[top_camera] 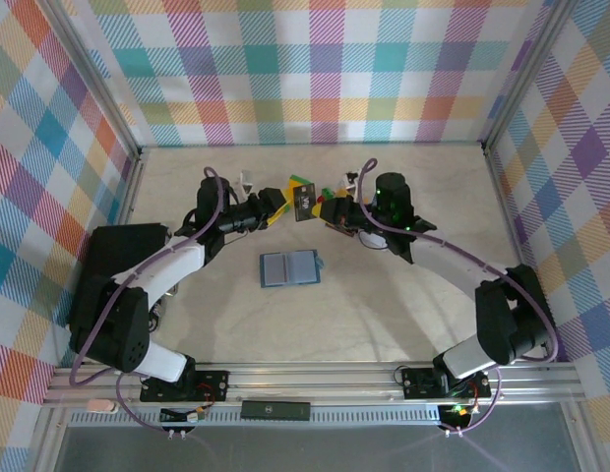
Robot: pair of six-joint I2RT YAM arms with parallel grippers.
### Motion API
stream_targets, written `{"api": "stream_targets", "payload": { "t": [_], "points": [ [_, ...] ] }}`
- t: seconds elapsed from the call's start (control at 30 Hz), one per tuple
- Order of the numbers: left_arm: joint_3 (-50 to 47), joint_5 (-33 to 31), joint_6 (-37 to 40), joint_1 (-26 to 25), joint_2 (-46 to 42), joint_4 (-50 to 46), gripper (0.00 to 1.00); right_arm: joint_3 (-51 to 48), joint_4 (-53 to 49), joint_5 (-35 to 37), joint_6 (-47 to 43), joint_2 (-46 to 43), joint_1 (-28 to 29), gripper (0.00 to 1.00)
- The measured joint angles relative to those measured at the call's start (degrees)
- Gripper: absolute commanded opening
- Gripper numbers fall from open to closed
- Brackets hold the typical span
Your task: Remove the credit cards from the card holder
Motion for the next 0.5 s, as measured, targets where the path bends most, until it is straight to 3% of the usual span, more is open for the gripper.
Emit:
{"api": "stream_targets", "payload": {
  "t": [0.33, 0.5],
  "points": [
    [0.0, -12.4, 11.6, 3.1, -5.7, -20.0, 0.97, 16.4, -31.3, 15.0, -31.1, 2.3, -0.1, 0.0],
    [0.1, -18.3, 16.0, 3.2, -8.2, -27.3, 1.0, 23.2, -41.9, 19.5, -45.3, 8.1, -0.1, 0.0]
  ]
}}
